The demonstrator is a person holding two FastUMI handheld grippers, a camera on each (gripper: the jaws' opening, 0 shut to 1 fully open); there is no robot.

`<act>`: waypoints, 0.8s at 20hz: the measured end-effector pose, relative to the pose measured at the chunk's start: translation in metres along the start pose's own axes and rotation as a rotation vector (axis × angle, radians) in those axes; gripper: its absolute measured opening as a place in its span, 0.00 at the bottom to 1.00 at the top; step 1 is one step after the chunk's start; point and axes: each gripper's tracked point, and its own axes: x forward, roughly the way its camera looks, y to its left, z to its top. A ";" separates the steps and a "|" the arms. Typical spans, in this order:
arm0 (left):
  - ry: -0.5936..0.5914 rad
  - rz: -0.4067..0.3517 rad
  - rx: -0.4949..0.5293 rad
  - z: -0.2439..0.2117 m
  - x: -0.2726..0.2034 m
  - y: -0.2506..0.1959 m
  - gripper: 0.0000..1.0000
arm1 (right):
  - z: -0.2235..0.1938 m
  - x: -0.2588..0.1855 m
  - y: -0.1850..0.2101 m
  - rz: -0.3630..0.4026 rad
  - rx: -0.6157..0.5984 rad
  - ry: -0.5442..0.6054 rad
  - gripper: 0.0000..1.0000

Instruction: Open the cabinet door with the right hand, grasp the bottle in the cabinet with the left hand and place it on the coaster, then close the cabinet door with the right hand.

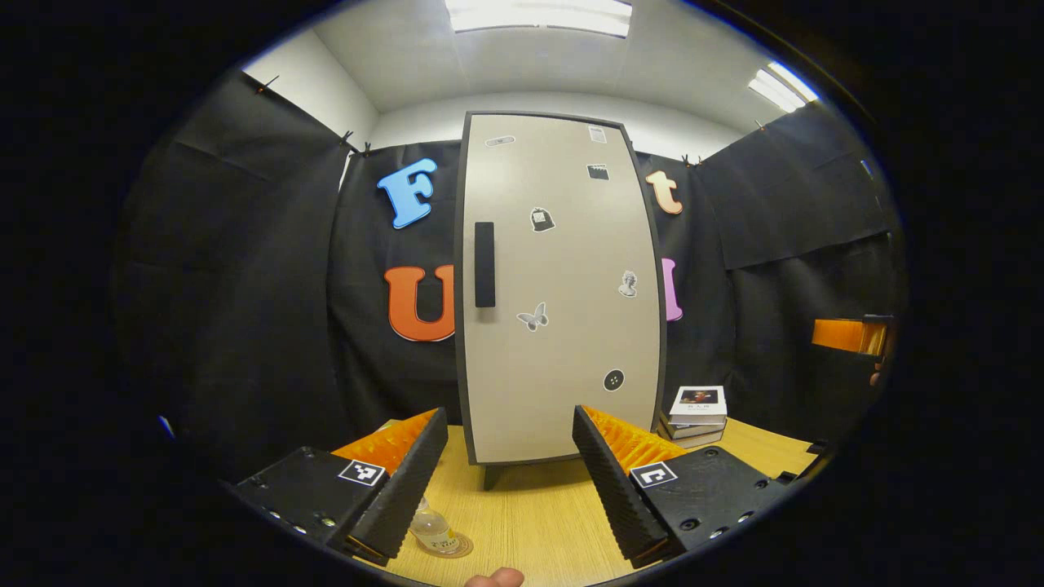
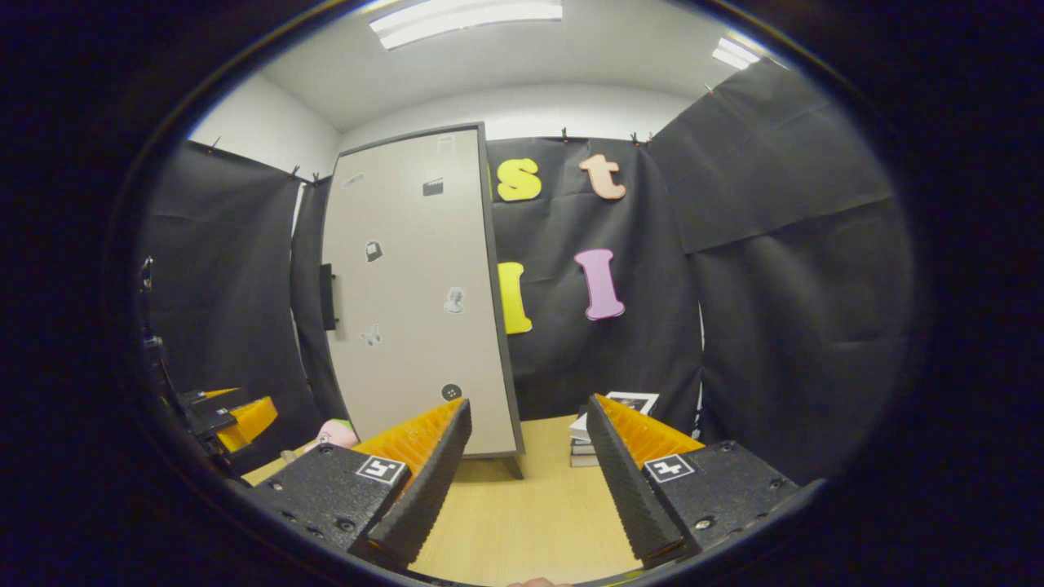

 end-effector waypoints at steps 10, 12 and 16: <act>-0.005 0.004 -0.009 0.001 -0.001 0.004 0.93 | 0.000 0.001 0.007 0.012 -0.004 -0.001 0.92; -0.010 0.006 -0.007 0.004 -0.002 0.004 0.93 | 0.001 0.000 0.009 0.013 -0.006 -0.005 0.92; -0.011 0.007 -0.008 0.003 -0.002 0.006 0.93 | 0.002 0.001 0.010 0.015 -0.011 -0.006 0.92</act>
